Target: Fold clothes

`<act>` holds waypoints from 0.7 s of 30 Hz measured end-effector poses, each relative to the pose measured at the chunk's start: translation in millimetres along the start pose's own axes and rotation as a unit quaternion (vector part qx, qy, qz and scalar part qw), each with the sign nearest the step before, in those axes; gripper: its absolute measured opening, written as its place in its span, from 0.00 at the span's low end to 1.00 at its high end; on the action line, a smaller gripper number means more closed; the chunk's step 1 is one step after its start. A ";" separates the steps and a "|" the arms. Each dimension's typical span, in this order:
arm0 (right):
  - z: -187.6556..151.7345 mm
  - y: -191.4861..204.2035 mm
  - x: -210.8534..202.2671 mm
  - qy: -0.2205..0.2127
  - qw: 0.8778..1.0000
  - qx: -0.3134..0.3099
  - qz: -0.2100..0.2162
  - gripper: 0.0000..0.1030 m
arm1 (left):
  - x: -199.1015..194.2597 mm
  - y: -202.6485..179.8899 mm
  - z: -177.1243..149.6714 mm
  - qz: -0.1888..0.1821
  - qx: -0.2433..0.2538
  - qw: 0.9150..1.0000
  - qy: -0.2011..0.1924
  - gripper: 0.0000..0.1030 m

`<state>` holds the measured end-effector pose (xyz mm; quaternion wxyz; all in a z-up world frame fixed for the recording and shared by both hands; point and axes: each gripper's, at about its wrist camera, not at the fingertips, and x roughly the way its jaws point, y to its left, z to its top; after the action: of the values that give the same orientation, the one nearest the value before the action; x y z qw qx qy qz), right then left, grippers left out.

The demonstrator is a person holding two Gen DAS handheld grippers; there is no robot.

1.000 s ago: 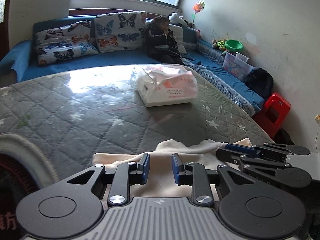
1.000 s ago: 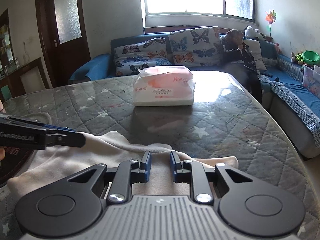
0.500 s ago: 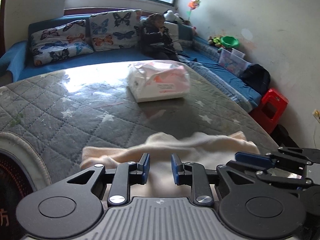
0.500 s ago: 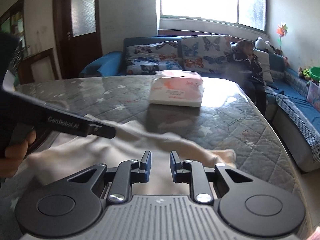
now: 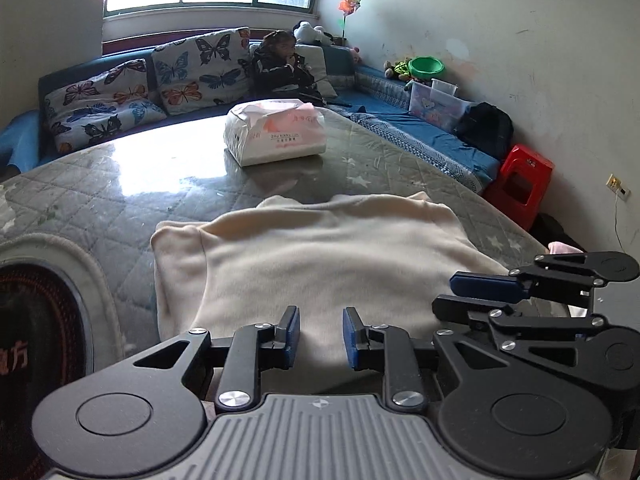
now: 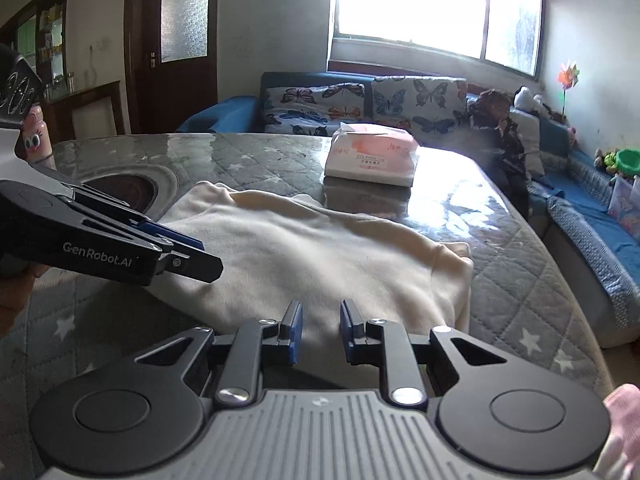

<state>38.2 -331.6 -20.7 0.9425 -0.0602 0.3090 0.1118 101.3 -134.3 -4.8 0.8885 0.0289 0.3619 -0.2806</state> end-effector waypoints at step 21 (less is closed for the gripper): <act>-7.3 -32.4 -16.2 -0.019 0.997 0.068 -0.027 0.24 | -11.3 7.3 -11.8 -0.008 -0.028 1.000 -0.010 0.26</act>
<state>29.4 -367.2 -15.5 0.9529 -0.0021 0.2958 0.0665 91.1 -119.8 -7.1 0.8901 -0.0021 0.3613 -0.2776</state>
